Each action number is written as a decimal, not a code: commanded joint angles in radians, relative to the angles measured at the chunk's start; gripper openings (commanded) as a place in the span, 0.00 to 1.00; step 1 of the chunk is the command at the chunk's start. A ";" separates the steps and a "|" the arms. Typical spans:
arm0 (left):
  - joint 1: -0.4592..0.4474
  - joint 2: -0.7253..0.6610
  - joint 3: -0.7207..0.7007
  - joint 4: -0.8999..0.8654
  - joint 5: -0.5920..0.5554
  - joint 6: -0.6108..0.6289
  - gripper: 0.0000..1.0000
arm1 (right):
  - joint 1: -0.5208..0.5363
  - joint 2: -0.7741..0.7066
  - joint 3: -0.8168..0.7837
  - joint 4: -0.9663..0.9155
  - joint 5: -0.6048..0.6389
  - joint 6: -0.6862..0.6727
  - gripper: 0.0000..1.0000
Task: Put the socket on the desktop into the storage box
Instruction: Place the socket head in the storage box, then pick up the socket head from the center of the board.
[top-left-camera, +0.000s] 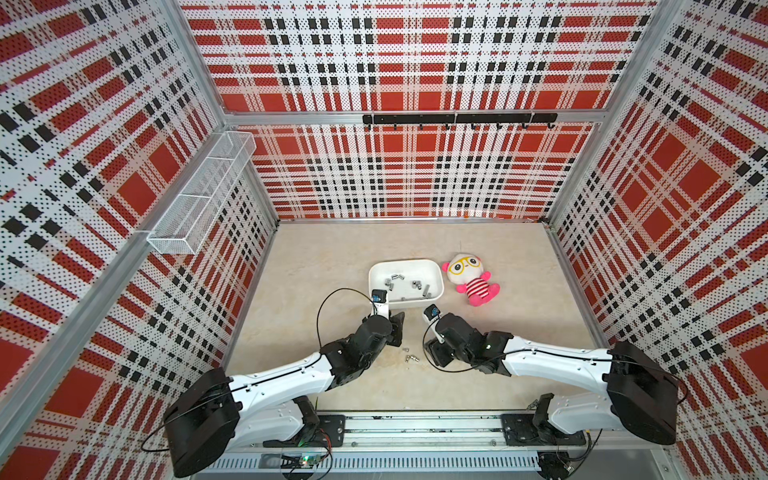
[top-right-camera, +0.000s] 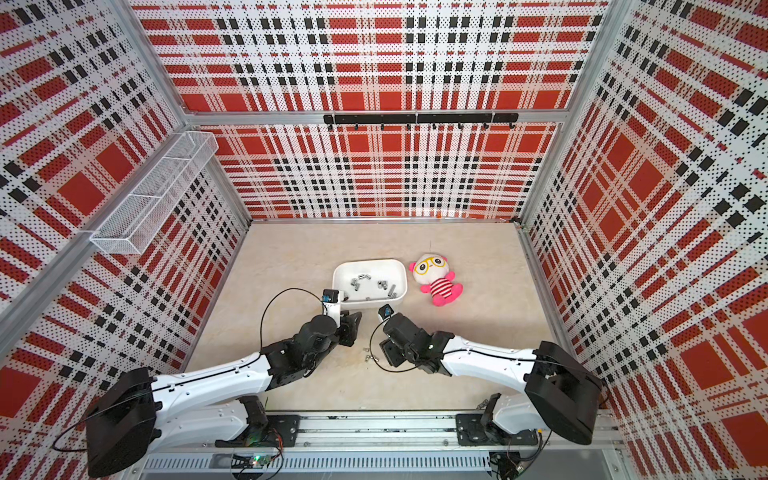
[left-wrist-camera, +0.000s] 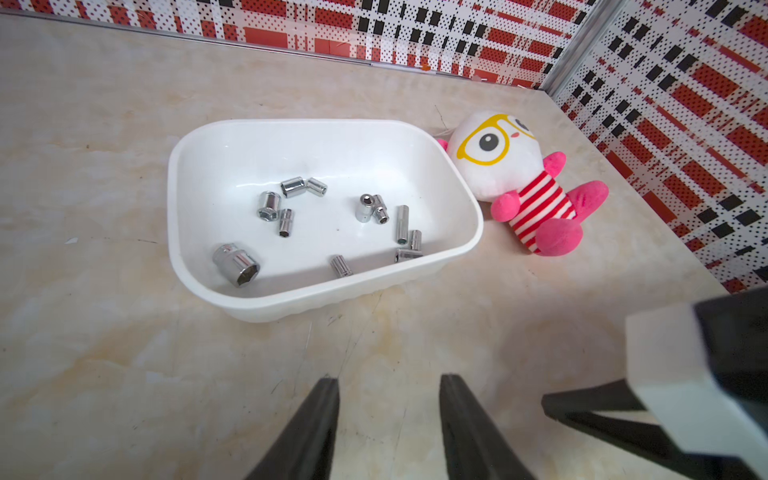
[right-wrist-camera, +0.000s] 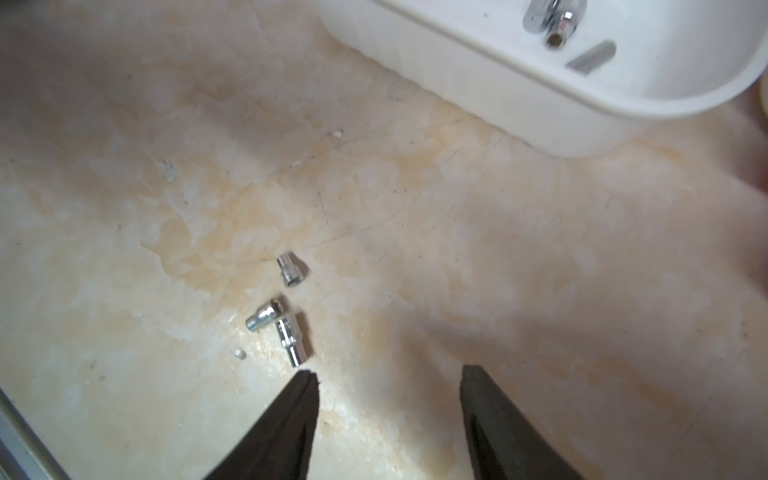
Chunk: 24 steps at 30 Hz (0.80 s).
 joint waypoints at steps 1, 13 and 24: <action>0.006 -0.009 -0.010 0.008 -0.033 0.009 0.42 | 0.011 0.043 0.010 0.091 -0.054 0.011 0.59; 0.007 0.014 -0.001 0.017 -0.022 -0.012 0.42 | 0.066 0.136 0.034 0.117 -0.061 -0.028 0.58; 0.013 0.106 0.035 0.001 -0.053 -0.017 0.42 | 0.102 0.225 0.084 0.094 -0.055 -0.043 0.48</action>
